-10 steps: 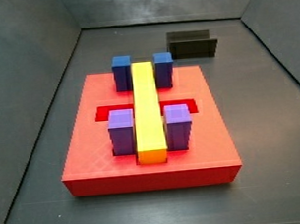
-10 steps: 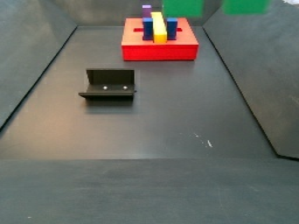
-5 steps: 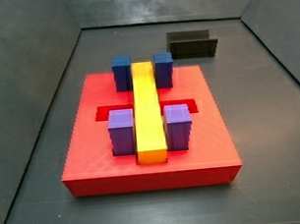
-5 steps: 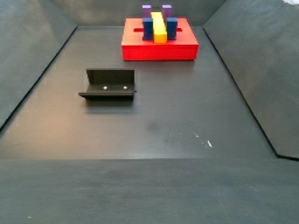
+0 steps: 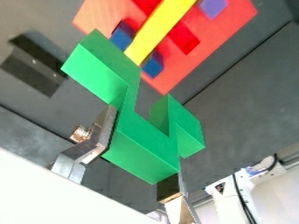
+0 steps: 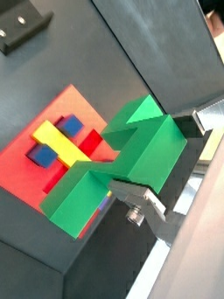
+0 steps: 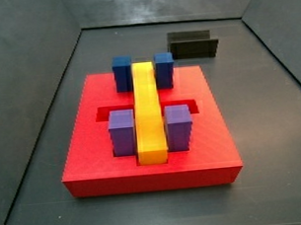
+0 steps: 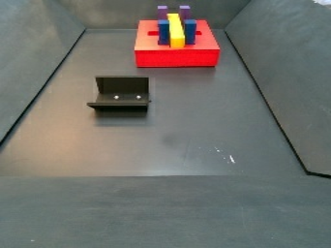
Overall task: Pick up the green object. Move up. Move to above the board. Insert the green object.
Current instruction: Move to above the board, then insert the green object.
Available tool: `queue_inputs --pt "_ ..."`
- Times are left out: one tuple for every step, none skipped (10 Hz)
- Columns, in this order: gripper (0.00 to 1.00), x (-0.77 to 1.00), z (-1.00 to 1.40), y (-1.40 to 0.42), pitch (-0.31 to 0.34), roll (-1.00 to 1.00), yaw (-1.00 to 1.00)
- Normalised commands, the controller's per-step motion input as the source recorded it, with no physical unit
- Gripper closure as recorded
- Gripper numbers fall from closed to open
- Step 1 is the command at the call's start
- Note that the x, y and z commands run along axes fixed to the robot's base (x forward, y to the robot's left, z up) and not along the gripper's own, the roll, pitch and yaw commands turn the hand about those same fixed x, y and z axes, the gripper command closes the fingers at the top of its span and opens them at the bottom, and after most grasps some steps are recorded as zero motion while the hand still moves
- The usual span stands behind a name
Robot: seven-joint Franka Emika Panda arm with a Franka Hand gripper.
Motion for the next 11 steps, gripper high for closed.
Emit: queue_inputs --pt "1.00 0.10 0.05 -0.22 0.099 0.01 0.01" --pt "1.00 0.00 0.00 -0.06 0.000 0.08 0.00" --pt "1.00 0.00 -0.27 -0.27 -0.100 0.24 0.05" --pt "1.00 0.00 -0.51 -0.31 -0.199 0.31 0.11" --pt "1.00 -0.01 -0.53 -0.36 -0.233 0.29 0.16" --pt "1.00 -0.06 -0.51 -0.32 -0.230 0.31 0.19" --pt "1.00 0.00 -0.55 -0.32 -0.180 0.32 0.10" --pt "1.00 0.12 -0.71 -0.19 0.000 0.31 -0.03" --pt "1.00 0.15 -0.59 -0.09 0.000 0.11 -0.10" --pt "1.00 0.33 -0.63 0.00 0.000 0.00 -0.06" --pt "1.00 0.31 -0.65 0.00 -0.013 -0.04 -0.06"
